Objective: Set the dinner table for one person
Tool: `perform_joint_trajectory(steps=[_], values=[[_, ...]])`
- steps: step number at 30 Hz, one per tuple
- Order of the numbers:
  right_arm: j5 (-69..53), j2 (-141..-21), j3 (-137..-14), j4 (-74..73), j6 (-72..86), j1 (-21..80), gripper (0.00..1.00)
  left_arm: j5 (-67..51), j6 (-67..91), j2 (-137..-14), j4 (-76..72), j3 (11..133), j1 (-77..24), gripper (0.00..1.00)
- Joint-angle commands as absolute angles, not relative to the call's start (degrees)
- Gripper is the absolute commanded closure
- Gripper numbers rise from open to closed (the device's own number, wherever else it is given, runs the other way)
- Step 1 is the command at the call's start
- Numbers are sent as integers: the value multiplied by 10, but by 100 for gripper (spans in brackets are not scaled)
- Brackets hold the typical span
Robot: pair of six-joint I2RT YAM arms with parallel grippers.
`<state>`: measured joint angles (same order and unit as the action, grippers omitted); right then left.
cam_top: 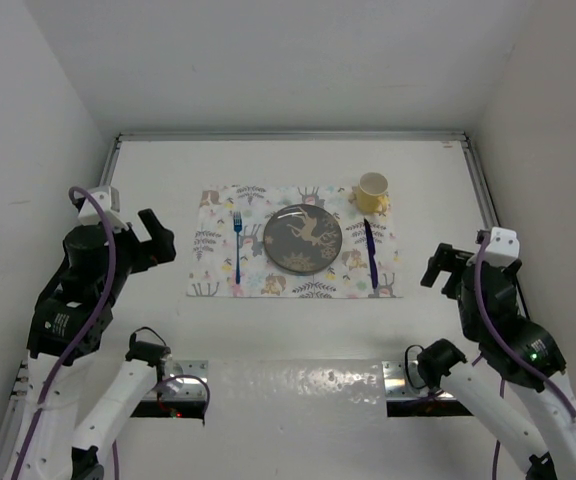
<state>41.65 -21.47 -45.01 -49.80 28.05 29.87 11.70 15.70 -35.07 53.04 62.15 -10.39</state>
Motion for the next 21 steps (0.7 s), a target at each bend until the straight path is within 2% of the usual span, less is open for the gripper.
perform_joint_trajectory(steps=[1, 21], values=[[431, -209, -467, -492, 267, 300, 1, 109, 170, -349, 526, 627, -102, 0], [417, -189, -474, -501, 258, 300, 1, 86, 175, -358, 505, 620, -103, 0]])
